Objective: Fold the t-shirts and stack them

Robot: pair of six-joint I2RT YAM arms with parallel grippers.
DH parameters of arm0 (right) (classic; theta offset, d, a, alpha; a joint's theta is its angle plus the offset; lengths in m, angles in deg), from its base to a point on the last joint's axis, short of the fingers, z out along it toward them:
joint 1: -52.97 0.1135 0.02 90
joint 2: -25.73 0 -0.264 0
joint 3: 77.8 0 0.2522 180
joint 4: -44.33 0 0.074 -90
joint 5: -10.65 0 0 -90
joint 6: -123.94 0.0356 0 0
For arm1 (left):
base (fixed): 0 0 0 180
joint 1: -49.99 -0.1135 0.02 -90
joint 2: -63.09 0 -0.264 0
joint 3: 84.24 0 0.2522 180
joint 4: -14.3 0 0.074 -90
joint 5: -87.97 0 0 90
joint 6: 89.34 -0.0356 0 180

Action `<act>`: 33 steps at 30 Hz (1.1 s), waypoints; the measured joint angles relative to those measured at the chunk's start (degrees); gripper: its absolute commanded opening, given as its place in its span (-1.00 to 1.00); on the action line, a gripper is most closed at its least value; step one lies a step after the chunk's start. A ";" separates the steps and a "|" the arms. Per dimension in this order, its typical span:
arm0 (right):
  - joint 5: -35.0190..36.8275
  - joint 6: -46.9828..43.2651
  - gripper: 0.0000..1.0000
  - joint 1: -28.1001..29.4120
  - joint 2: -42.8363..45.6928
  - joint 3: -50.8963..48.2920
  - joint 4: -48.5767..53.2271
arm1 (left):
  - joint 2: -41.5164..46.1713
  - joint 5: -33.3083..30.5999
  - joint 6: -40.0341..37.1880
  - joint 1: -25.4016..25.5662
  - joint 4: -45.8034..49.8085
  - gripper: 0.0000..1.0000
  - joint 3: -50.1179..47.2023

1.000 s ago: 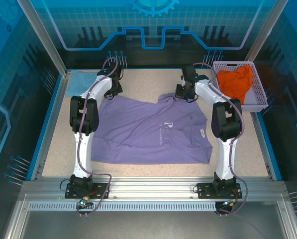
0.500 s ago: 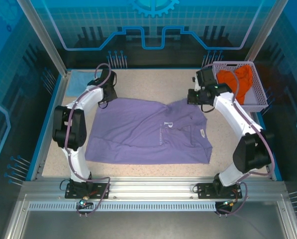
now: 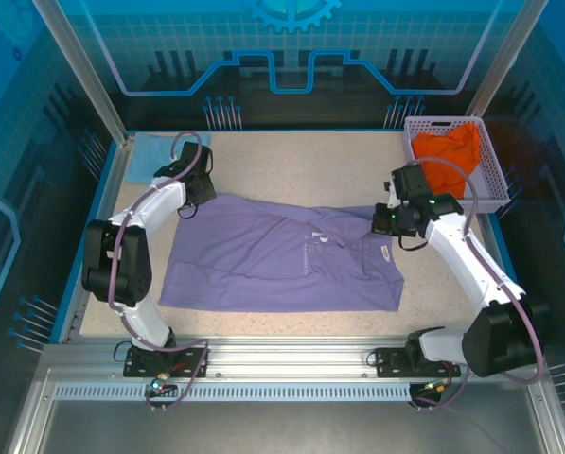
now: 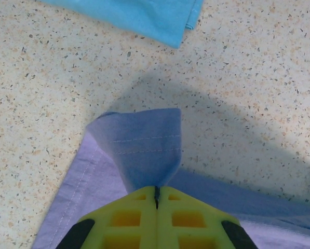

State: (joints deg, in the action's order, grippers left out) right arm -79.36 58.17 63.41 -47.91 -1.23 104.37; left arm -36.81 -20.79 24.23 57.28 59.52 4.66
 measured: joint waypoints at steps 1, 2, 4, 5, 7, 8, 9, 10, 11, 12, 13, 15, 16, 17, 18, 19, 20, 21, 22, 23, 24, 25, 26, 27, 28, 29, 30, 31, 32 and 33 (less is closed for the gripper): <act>-1.01 0.22 -1.00 -1.05 0.50 -0.13 0.26 | 0.26 0.22 -0.11 -0.04 0.09 -1.00 -0.04; -1.97 0.37 -1.00 -1.92 0.81 -0.13 0.46 | 0.61 0.42 -0.26 -0.07 0.24 -1.00 -0.04; -3.45 0.66 -1.00 -3.08 0.96 -0.04 0.72 | 1.38 0.66 -0.68 -0.26 0.48 -1.00 -0.04; -4.00 0.81 -1.00 -3.39 0.94 -0.02 0.94 | 1.86 1.01 -0.92 -0.52 0.76 -1.00 -0.04; -4.85 0.96 -1.00 -3.50 0.94 0.15 1.55 | 2.67 1.66 -1.14 -1.09 1.44 -1.00 -0.04; -5.31 1.03 -1.00 -3.48 0.96 0.20 1.70 | 3.06 2.10 -1.11 -1.36 1.79 -1.00 -0.04; -5.70 1.05 -1.00 -3.48 0.96 0.17 1.81 | 3.34 2.36 -1.09 -1.55 1.99 -1.00 -0.09; -6.19 1.09 -1.00 -3.50 1.07 -0.13 1.68 | 3.96 2.78 -0.98 -1.62 1.99 -1.00 -0.63; -6.62 1.25 -1.00 -3.48 1.44 -0.85 1.44 | 4.74 3.23 -0.79 -1.68 2.03 -1.00 -1.57; -6.95 1.27 -1.00 -3.48 2.01 -1.90 1.11 | 5.64 3.63 -0.37 -1.68 2.10 -1.00 -2.89; -7.19 1.29 -1.00 -3.48 2.84 -3.37 1.09 | 6.69 4.09 0.24 -1.66 2.27 -1.00 -4.48; -7.72 1.46 -1.00 -3.48 4.07 -6.08 1.16 | 8.11 4.66 1.53 -1.66 2.99 -1.00 -7.10; -7.98 1.49 -1.00 -3.48 4.48 -7.30 1.31 | 8.66 4.76 2.19 -1.68 3.43 -1.00 -8.44; -8.04 1.49 -1.00 -3.48 4.72 -8.35 1.33 | 8.98 4.76 3.13 -1.68 4.09 -1.00 -9.40; -8.15 1.49 -1.00 -3.48 4.87 -9.18 1.31 | 9.22 4.76 3.69 -1.66 4.52 -1.00 -10.14; -8.20 1.53 -1.00 -3.48 5.07 -10.14 1.29 | 9.46 4.68 4.61 -1.68 4.96 -1.00 -10.97; -8.20 1.68 -1.00 -3.48 5.25 -11.02 1.36 | 9.64 4.46 5.31 -1.68 5.55 -1.00 -11.63; -8.17 1.75 -0.96 -3.48 5.44 -11.67 1.38 | 9.66 4.13 6.16 -1.77 6.08 -1.00 -11.96; -8.07 1.92 -0.92 -3.48 5.66 -12.33 1.38 | 9.66 3.89 6.88 -1.92 6.60 -0.91 -12.28; -7.96 2.19 -0.90 -3.48 5.95 -13.05 1.42 | 9.64 3.69 7.72 -2.29 7.21 -0.88 -12.41; -7.76 2.54 -0.90 -3.48 6.16 -13.55 1.46 | 9.64 3.54 8.22 -2.71 7.72 -0.88 -12.41; -7.72 2.86 -0.83 -3.50 6.38 -14.14 1.49 | 9.64 3.32 8.98 -3.39 8.17 -0.88 -12.39; -7.69 3.26 -0.69 -3.50 6.58 -14.75 1.42 | 9.51 3.10 9.46 -4.07 8.68 -0.82 -12.26; -7.69 3.52 -0.56 -3.58 6.73 -15.37 1.25 | 9.25 2.99 9.64 -4.68 9.16 -0.66 -12.00; -7.82 3.93 -0.43 -3.82 6.80 -16.02 1.16 | 8.63 2.78 10.03 -5.38 9.97 -0.40 -11.41; -7.85 4.31 -0.23 -4.24 6.80 -16.59 1.16 | 7.80 2.38 10.29 -5.88 10.82 -0.38 -10.51; -7.82 4.76 -0.10 -4.68 6.80 -17.14 1.01 | 6.97 1.95 10.67 -6.29 11.61 -0.37 -9.55; -7.76 5.42 -0.06 -5.38 6.93 -17.77 0.85 | 6.29 1.55 10.91 -6.64 12.13 -0.26 -8.66; -7.74 6.34 -0.04 -6.16 7.48 -18.64 0.57 | 5.90 1.11 11.17 -6.88 12.72 -0.04 -7.78; -7.72 6.88 -0.02 -6.75 8.20 -19.26 0.37 | 5.86 0.74 11.52 -6.99 13.25 0.11 -7.21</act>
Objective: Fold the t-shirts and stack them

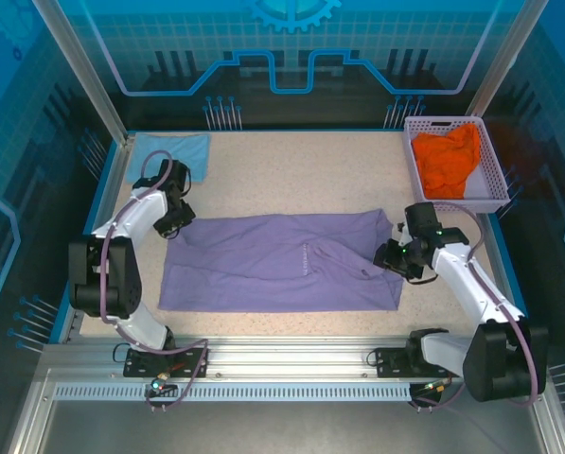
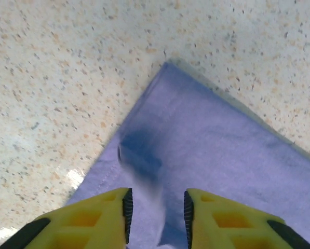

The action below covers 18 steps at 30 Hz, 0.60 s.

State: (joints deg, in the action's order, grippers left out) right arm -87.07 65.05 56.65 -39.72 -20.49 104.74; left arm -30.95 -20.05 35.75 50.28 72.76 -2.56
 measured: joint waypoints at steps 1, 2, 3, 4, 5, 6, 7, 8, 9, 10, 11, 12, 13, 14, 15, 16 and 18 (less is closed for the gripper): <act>0.04 0.68 0.01 -0.66 1.22 -0.57 0.00 | 0.04 -0.42 0.33 -0.07 0.50 0.13 0.61; 0.22 1.31 0.00 -1.16 2.54 -0.66 0.09 | 0.26 -0.59 0.61 -0.07 0.66 0.12 1.05; 0.22 1.92 -0.02 -1.38 3.72 -0.52 -0.39 | 0.57 -0.63 0.63 -0.04 0.55 0.10 1.27; 0.22 2.49 -0.09 -1.40 4.46 0.07 -0.52 | 1.07 -0.61 0.63 -0.04 0.46 0.04 1.44; 0.20 3.08 -0.14 -1.40 4.52 1.18 -0.61 | 1.53 -0.37 0.57 -0.02 0.55 -0.01 1.77; 0.20 3.54 -0.18 -1.38 4.02 2.45 -0.96 | 1.70 0.07 0.37 -0.02 0.50 -0.05 2.21; 0.33 3.89 -0.23 -1.18 2.84 4.42 -1.38 | 1.73 0.98 -0.02 0.09 0.48 -0.10 3.17; 0.66 4.17 -0.29 -0.79 0.96 6.78 -1.86 | 1.51 1.90 -0.39 0.26 0.48 -0.15 4.26; 1.14 4.35 -0.31 -0.17 -0.92 8.72 -2.34 | 1.16 2.82 -0.79 0.57 0.44 -0.18 5.33; 1.88 4.52 -0.33 0.90 -4.07 11.85 -2.78 | 0.50 3.98 -1.25 1.11 0.00 -0.21 6.69; 2.91 4.37 -0.38 2.12 -7.26 14.75 -3.26 | -0.37 4.87 -1.70 1.77 -0.59 -0.27 7.72; 3.74 4.11 -0.44 3.32 -10.49 17.38 -3.78 | -1.49 5.66 -2.16 2.45 -1.14 -0.30 8.55; 4.61 3.80 -0.47 4.63 -14.23 20.31 -4.15 | -3.02 6.40 -2.45 3.04 -1.75 -0.31 9.22; 5.44 3.28 -0.52 5.97 -18.67 23.56 -4.59 | -4.70 6.91 -2.49 3.48 -2.16 -0.35 9.64; 6.14 2.78 -0.55 6.86 -21.99 25.81 -4.81 | -6.40 7.32 -2.54 3.74 -2.58 -0.38 9.86; 6.95 2.36 -0.56 7.67 -26.18 28.52 -4.94 | -8.63 7.72 -2.64 3.85 -3.04 -0.40 9.97; 8.48 1.75 -0.57 8.33 -33.24 32.44 -5.03 | -12.52 8.09 -2.62 3.72 -3.32 -0.41 10.08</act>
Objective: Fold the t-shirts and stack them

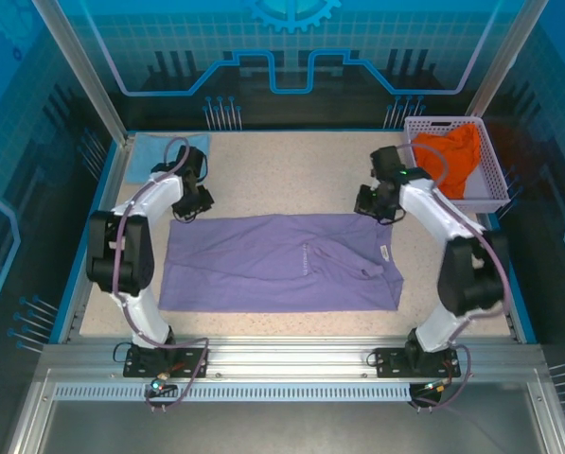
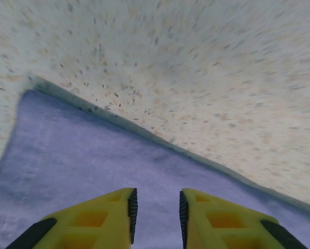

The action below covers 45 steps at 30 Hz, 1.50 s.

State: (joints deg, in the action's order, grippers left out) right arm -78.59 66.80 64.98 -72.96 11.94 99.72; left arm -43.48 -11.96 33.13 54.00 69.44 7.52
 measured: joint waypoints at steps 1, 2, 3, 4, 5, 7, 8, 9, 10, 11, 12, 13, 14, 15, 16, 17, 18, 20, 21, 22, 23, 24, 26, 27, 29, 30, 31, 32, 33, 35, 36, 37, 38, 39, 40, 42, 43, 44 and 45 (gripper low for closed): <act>0.59 -0.28 -0.58 -0.02 -3.17 1.46 0.02 | -2.08 -0.04 0.00 -0.15 -0.07 -0.41 0.00; 1.05 -0.57 -0.58 -0.17 -5.75 2.49 0.20 | -3.54 -0.09 0.00 -0.24 -0.11 -0.41 0.02; 1.49 -0.79 -0.58 -0.46 -8.26 3.52 0.59 | -5.01 -0.31 0.00 -0.46 -0.07 -0.41 0.11; 1.84 -0.96 -0.58 -0.83 -10.38 4.39 0.98 | -6.10 -0.70 0.00 -0.59 0.02 -0.41 0.44; 1.90 -0.98 -0.58 -1.27 -11.96 4.98 1.11 | -6.93 -1.27 0.00 -0.76 0.02 -0.40 0.85; 1.81 -0.98 -0.58 -2.67 -14.97 6.64 1.77 | -8.22 -2.97 -0.02 -1.07 0.37 -0.39 2.32; 1.81 -0.98 -0.57 -3.37 -16.24 7.56 1.99 | -8.66 -3.89 -0.02 -1.27 0.35 -0.39 3.15; 1.84 -0.96 -0.57 -4.15 -17.64 8.79 2.21 | -9.03 -4.79 -0.04 -1.51 0.31 -0.39 4.00; 1.86 -0.96 -0.54 -4.90 -18.99 10.08 2.49 | -9.42 -5.77 -0.04 -1.79 0.35 -0.39 4.92; 1.88 -0.94 -0.50 -5.51 -20.06 10.99 2.51 | -9.70 -6.64 -0.13 -2.12 0.35 -0.38 5.57; 1.88 -0.76 -0.45 -6.19 -20.98 11.67 2.49 | -10.10 -7.63 -0.46 -2.54 0.35 -0.39 6.29; 1.81 -0.52 -0.43 -6.82 -21.51 11.82 2.43 | -10.38 -8.46 -0.72 -2.99 0.35 -0.38 6.78; 1.49 -0.22 -0.42 -7.32 -21.59 11.82 2.49 | -10.64 -9.03 -0.98 -3.54 0.31 -0.38 7.15; 1.25 0.09 -0.41 -7.80 -21.53 11.82 2.45 | -10.86 -9.55 -1.16 -4.13 0.37 -0.38 7.37; 0.90 0.37 -0.41 -8.37 -21.53 11.82 2.38 | -11.04 -9.92 -1.31 -4.74 0.37 -0.39 7.43; 0.42 0.50 -0.38 -8.83 -21.55 11.76 2.36 | -11.19 -10.12 -1.36 -5.22 0.42 -0.38 7.58; -0.04 0.74 -0.33 -9.27 -21.55 11.76 2.38 | -11.50 -10.38 -1.42 -5.73 0.57 -0.38 7.82; -0.61 1.20 -0.08 -9.99 -21.55 11.69 2.14 | -11.74 -10.71 -1.55 -6.47 0.57 -0.32 8.11; -0.96 1.70 0.00 -10.16 -21.29 11.45 1.75 | -11.74 -10.80 -1.73 -6.64 0.59 -0.27 8.13; -1.20 1.88 0.08 -10.21 -20.76 10.80 0.92 | -11.69 -10.82 -2.03 -6.80 0.57 -0.20 8.15; -1.33 2.05 0.14 -10.21 -19.96 9.84 0.17 | -11.63 -10.73 -2.32 -6.88 0.55 -0.10 8.20; -1.51 2.27 0.18 -10.21 -19.04 8.85 -0.35 | -11.43 -10.47 -2.58 -6.93 0.52 -0.02 8.22; -1.66 2.69 0.19 -10.21 -16.98 6.78 -1.16 | -10.01 -9.42 -2.75 -7.02 0.35 0.03 8.04; -1.73 2.75 0.19 -10.19 -15.80 5.88 -1.40 | -8.92 -8.90 -2.82 -7.02 0.28 0.05 7.85; -2.16 2.78 0.19 -10.16 -12.59 4.02 -2.27 | -4.76 -7.15 -2.73 -7.26 -0.44 0.08 6.34; -2.51 2.75 0.19 -10.14 -10.88 3.13 -2.89 | -2.82 -6.01 -2.49 -7.48 -0.72 0.09 5.51; -2.91 2.75 0.19 -10.05 -9.07 1.99 -3.69 | -0.68 -4.44 -2.19 -7.80 -0.83 0.09 4.70; -3.39 2.78 0.19 -9.86 -6.95 0.57 -4.50 | 0.94 -2.89 -1.64 -8.17 -0.96 0.09 4.17; -3.85 2.80 0.20 -9.68 -4.96 -0.92 -5.27 | 1.97 -1.49 -1.03 -8.50 -1.07 0.09 3.87; -4.72 2.99 0.22 -9.01 -0.57 -4.92 -6.60 | 3.32 2.10 0.46 -9.03 -1.92 0.17 2.89; -5.07 3.08 0.25 -8.63 1.31 -6.69 -6.78 | 3.82 3.50 1.07 -9.05 -2.56 0.23 2.14; -5.51 3.30 0.30 -8.22 3.48 -8.92 -6.80 | 4.44 4.81 2.01 -8.74 -3.02 0.28 1.03; -5.81 3.39 0.30 -7.82 5.46 -10.99 -6.78 | 5.16 5.68 2.69 -8.09 -3.19 0.30 -0.07; -6.12 3.54 0.31 -7.58 7.02 -12.57 -6.58 | 5.99 6.32 3.34 -7.13 -3.30 0.30 -1.03; -6.49 3.63 0.31 -7.28 9.14 -14.71 -6.54 | 7.13 7.02 4.33 -5.49 -3.69 0.30 -2.23; -7.10 3.63 0.31 -6.78 12.79 -18.01 -6.19 | 9.90 8.63 6.84 -0.46 -5.05 0.27 -4.79; -7.45 3.63 0.30 -6.56 14.69 -19.43 -5.86 | 11.52 9.75 8.74 3.37 -6.60 0.25 -6.23; -7.96 3.65 0.28 -6.34 16.46 -20.68 -5.46 | 13.03 10.88 10.93 7.74 -8.87 0.23 -7.80; -8.68 3.67 0.27 -6.14 17.84 -21.59 -5.16 | 14.05 11.82 12.66 11.32 -10.86 0.21 -8.94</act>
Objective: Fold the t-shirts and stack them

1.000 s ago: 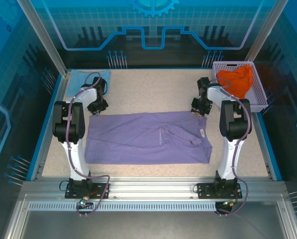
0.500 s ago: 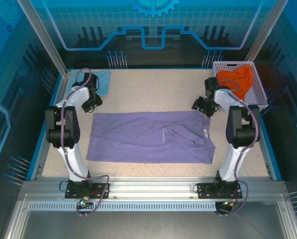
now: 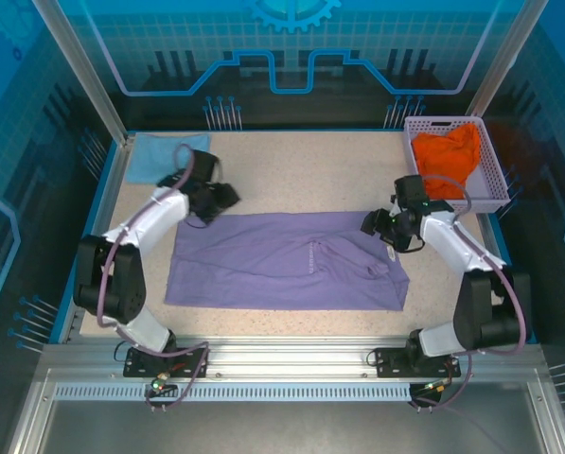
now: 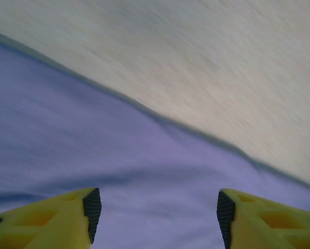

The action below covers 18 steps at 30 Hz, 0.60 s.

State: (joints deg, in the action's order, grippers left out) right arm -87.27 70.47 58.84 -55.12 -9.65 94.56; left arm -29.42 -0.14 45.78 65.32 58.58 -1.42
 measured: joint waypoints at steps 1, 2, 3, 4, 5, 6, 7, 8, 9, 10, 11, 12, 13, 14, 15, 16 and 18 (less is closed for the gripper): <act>-0.63 0.09 0.25 0.26 1.57 -1.01 0.33 | 0.96 0.79 2.43 4.37 -2.84 0.17 -1.42; -1.20 0.15 0.23 0.57 2.73 -1.81 0.66 | 1.57 1.73 5.14 9.03 -6.45 0.16 -2.97; -1.68 0.15 0.21 0.90 3.56 -2.36 1.03 | 1.73 2.10 7.04 12.59 -9.53 0.15 -3.98; -2.23 0.35 0.16 1.25 4.20 -2.91 1.31 | 1.38 2.56 9.46 16.76 -13.09 0.13 -4.96; -3.02 0.55 0.12 1.62 4.61 -3.61 1.25 | 0.63 2.93 11.58 20.20 -16.44 0.13 -5.51; -3.63 0.76 0.09 1.97 4.70 -4.17 1.27 | -0.31 3.19 13.07 22.47 -19.10 0.13 -5.62; -4.20 0.98 0.07 2.38 4.63 -4.79 1.25 | -1.77 3.61 14.73 24.59 -22.40 0.13 -5.62; -4.50 1.31 0.06 2.95 4.48 -5.40 1.31 | -3.45 4.04 15.96 25.97 -25.57 0.12 -5.57; -4.57 1.46 0.06 3.56 4.35 -5.79 1.44 | -5.25 4.52 16.76 26.67 -27.87 0.10 -5.38; -4.52 1.66 0.06 4.35 4.22 -6.08 1.60 | -7.19 5.07 17.66 26.93 -29.40 0.05 -4.90; -4.44 1.88 0.06 5.07 4.11 -6.27 1.66 | -9.64 5.55 17.94 26.91 -30.36 0.05 -3.93; -4.20 2.08 0.06 5.60 4.07 -6.43 1.64 | -11.52 5.70 17.94 26.80 -30.64 0.05 -2.91; -3.87 2.19 0.07 6.03 4.07 -6.54 1.68 | -13.68 5.81 17.75 26.71 -30.67 0.04 -1.55; -3.39 2.29 0.08 6.16 4.07 -6.58 1.73 | -15.21 5.90 17.64 26.60 -30.75 0.03 -0.55; -2.95 2.40 0.09 6.23 4.07 -6.62 1.77 | -16.65 5.90 17.40 26.45 -30.97 0.02 0.35; -2.34 2.56 0.10 6.25 4.07 -6.69 1.86 | -17.46 5.90 17.07 26.36 -31.26 0.01 0.68; -1.14 2.71 0.09 6.51 3.85 -6.71 1.97 | -18.40 5.92 16.20 26.34 -31.89 0.01 0.68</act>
State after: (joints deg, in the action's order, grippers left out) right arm -88.41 73.19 65.35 -51.28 -16.36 96.53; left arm -47.83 5.79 61.98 91.66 26.69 -0.74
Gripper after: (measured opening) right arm 0.549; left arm 0.507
